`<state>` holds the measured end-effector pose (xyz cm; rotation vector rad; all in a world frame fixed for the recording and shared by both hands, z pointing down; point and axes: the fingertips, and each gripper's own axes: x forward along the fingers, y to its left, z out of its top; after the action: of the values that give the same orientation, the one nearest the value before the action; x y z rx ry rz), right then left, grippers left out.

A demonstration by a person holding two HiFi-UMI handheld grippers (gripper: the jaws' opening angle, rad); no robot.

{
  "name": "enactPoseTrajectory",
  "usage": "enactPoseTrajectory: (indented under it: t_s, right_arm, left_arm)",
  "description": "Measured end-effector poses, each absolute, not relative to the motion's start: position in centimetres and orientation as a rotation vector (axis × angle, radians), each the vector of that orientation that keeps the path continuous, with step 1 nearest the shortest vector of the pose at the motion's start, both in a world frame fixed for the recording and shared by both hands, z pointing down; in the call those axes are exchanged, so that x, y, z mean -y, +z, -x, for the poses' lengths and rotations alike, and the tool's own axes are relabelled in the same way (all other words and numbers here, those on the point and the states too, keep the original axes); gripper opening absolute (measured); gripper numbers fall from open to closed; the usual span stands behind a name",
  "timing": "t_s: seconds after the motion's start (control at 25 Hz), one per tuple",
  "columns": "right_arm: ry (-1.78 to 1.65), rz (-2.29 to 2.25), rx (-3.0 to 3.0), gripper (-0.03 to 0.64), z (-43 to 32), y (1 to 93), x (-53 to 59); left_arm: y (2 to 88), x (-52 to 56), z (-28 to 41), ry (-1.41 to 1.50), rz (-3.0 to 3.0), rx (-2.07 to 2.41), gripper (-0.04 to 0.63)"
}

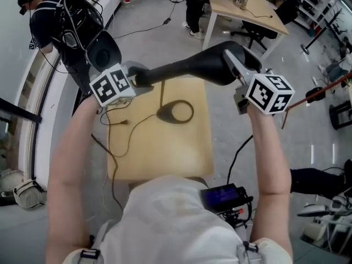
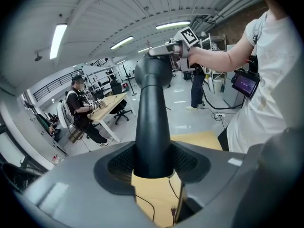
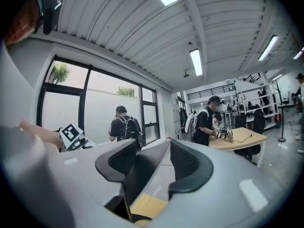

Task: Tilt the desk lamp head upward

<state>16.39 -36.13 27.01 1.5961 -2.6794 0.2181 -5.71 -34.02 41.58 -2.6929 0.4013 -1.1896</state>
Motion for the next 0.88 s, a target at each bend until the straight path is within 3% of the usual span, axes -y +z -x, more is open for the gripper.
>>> enactPoseTrajectory:
  t_s: [0.88]
  right_arm:
    - [-0.016,-1.527,2.625,0.229,-13.6,23.1,36.2]
  left_arm:
    - [42.8,34.1,5.0,-1.172,2.813,-0.440,0.216]
